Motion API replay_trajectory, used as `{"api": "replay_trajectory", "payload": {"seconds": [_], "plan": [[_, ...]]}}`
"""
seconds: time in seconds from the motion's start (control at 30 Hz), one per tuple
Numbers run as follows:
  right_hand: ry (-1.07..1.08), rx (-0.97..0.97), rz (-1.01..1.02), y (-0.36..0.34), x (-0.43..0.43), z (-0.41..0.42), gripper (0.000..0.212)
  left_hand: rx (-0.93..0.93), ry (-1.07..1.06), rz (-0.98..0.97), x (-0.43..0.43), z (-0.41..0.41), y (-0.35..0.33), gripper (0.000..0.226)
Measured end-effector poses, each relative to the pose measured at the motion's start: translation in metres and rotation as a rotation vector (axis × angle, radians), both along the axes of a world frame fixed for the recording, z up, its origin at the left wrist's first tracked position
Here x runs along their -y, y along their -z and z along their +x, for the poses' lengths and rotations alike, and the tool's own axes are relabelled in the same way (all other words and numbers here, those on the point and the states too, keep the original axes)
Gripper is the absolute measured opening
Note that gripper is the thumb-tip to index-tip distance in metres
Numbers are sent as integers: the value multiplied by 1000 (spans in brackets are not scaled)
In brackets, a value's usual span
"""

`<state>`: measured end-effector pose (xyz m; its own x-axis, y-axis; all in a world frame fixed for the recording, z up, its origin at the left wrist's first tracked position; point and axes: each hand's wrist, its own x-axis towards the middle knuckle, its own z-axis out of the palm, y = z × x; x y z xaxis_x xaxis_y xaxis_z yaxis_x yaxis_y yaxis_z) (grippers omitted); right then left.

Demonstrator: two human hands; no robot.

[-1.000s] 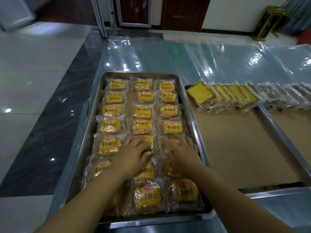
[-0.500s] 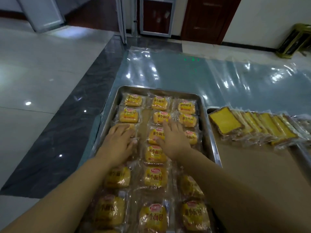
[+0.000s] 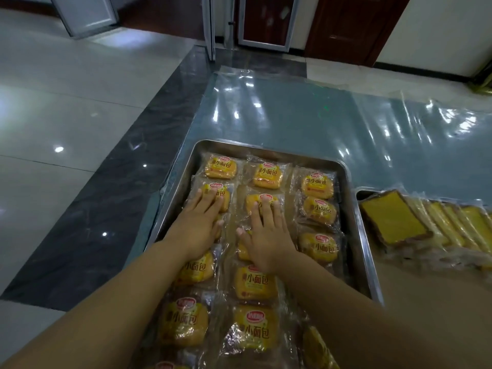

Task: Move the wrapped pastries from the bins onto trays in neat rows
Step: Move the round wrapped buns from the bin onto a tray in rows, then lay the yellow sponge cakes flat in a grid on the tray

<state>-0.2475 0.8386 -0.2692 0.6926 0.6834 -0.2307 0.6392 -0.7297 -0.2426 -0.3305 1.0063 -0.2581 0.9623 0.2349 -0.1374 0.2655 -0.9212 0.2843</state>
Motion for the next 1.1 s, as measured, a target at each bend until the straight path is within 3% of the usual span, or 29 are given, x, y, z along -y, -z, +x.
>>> {"api": "replay_trajectory", "payload": {"seconds": [0.2, 0.37, 0.57, 0.67, 0.9, 1.0, 1.1], "plan": [[28, -42, 12, -9, -5, 3, 72, 43, 36, -78, -4, 0, 4, 57], [76, -16, 165, -25, 14, -15, 66, 145, -14, -150, 2, -14, -13, 53], [-177, -5, 160, -32, 56, -72, 58, 216, -26, -186, 30, -62, -33, 45], [-204, -41, 105, -23, 65, -92, 55, 186, -28, -184, 43, -89, -33, 47], [-45, -55, 50, -15, 59, -105, 54, 19, 23, -62, 54, -125, -17, 56], [24, -68, 129, -30, 65, -110, 59, 159, -6, -154, 60, -130, -26, 52], [53, 52, 265, -51, 84, -121, 55, 291, -6, -183, 72, -137, -38, 43]]}}
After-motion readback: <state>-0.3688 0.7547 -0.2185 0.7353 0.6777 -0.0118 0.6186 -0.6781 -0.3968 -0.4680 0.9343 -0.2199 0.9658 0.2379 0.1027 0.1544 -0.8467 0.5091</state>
